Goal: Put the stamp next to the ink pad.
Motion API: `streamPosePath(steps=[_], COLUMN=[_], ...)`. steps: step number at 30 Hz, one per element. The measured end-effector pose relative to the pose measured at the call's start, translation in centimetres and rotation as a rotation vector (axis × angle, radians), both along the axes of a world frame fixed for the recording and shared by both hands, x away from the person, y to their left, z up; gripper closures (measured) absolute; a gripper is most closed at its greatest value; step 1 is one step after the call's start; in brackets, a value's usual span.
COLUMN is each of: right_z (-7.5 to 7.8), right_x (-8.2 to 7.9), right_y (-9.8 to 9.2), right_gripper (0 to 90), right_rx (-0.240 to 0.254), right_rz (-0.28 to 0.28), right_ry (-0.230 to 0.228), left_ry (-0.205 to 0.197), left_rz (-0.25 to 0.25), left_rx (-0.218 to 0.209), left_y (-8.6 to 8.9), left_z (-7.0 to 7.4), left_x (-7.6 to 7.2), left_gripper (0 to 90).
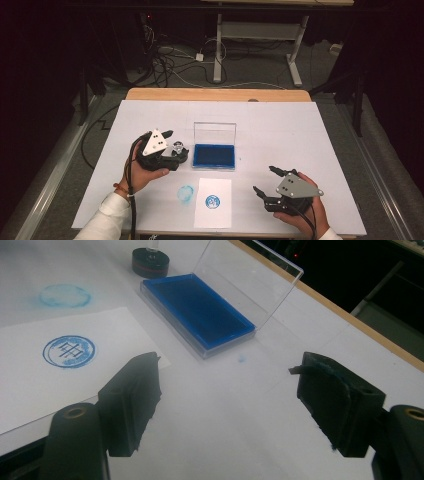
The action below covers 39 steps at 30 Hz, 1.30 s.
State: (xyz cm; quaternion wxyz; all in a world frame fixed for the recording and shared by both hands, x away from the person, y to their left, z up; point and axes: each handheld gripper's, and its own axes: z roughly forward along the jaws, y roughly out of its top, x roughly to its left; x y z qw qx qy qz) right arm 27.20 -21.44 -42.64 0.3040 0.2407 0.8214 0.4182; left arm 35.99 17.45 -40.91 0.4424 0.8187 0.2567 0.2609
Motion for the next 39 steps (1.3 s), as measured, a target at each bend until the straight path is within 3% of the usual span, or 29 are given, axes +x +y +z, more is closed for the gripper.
streamPosePath(steps=[19,30,39], right_z=[0.5,0.6,0.7], right_x=[-0.1,0.0,-0.1], right_y=[-0.6,-0.7,-0.8], right_gripper=[25.6,25.7,25.7], right_rx=[0.022,0.024,0.025], right_rz=[-0.012,-0.018,-0.021], right_ry=[-0.014,-0.019,-0.024], left_ry=[-0.060,-0.093,-0.118], left_rz=[-0.038,-0.037,-0.039], left_rx=[0.015,0.023,0.055], left_y=[-0.3,0.4,0.4], left_z=[1.8,1.5,0.7], left_x=[-2.7,-4.5,-5.5], left_gripper=[17.8,16.7,16.7])
